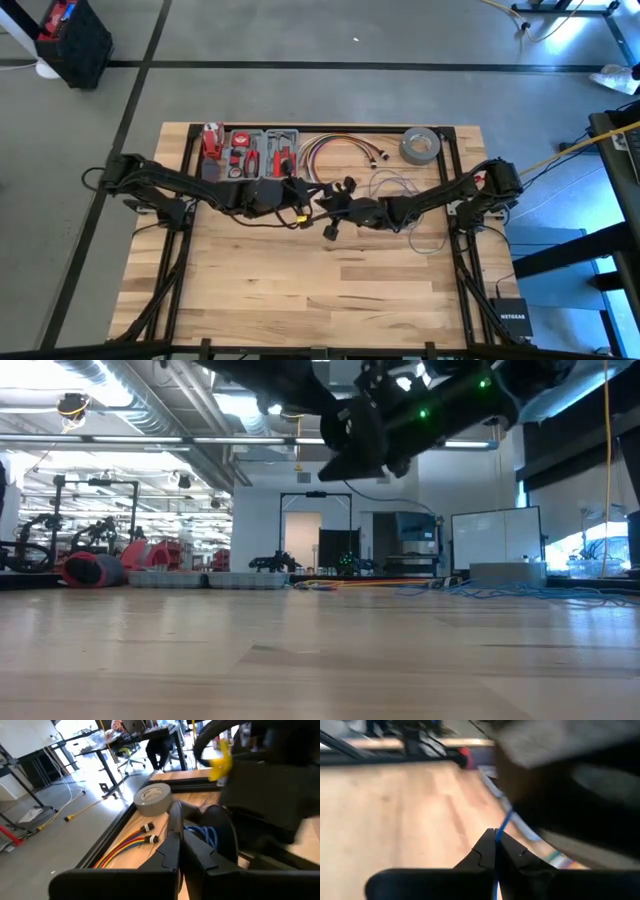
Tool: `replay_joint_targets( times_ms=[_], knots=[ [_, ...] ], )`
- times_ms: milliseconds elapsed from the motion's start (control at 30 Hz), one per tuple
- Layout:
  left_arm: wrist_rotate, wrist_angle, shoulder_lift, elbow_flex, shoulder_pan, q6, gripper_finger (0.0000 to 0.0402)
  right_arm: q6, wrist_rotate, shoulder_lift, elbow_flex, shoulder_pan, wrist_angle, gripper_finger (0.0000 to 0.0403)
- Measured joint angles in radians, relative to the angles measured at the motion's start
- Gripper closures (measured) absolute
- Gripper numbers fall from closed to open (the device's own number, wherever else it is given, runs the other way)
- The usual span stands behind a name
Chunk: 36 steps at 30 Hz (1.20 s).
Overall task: Coil cords
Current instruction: Coil the blue wire onto the black spool
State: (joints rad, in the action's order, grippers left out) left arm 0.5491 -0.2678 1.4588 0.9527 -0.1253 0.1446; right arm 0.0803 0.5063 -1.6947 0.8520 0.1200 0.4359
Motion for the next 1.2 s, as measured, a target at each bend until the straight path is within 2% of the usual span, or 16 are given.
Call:
replay_joint_targets(
  times_ms=[100,333,533,667,767,900,1200],
  knots=[
    [0.001,0.055,-0.025,0.003,-0.013,0.001,0.0402,-0.006,0.047,0.002,0.001,0.000,-0.056,0.0398],
    [-0.010,0.126,-0.040,0.003,-0.009,-0.016,0.0402,0.027,0.044,0.007,0.001,-0.002,-0.126,0.0389],
    [-0.003,0.116,-0.049,0.008,-0.011,-0.016,0.0402,0.025,0.083,0.021,0.027,-0.002,-0.252,0.0310],
    [-0.005,0.122,-0.049,0.008,-0.013,-0.015,0.0402,0.020,0.113,0.052,0.069,-0.002,-0.413,0.0257],
    [-0.009,0.124,-0.048,0.008,-0.013,-0.015,0.0402,0.018,0.137,0.106,0.106,0.008,-0.543,0.0234],
    [-0.008,0.125,-0.048,0.008,-0.013,-0.016,0.0402,0.014,0.184,0.172,0.127,0.047,-0.638,0.0222],
    [-0.005,0.129,-0.047,0.007,-0.012,-0.018,0.0402,-0.060,0.164,0.237,0.128,0.158,-0.788,0.0221]
  ],
)
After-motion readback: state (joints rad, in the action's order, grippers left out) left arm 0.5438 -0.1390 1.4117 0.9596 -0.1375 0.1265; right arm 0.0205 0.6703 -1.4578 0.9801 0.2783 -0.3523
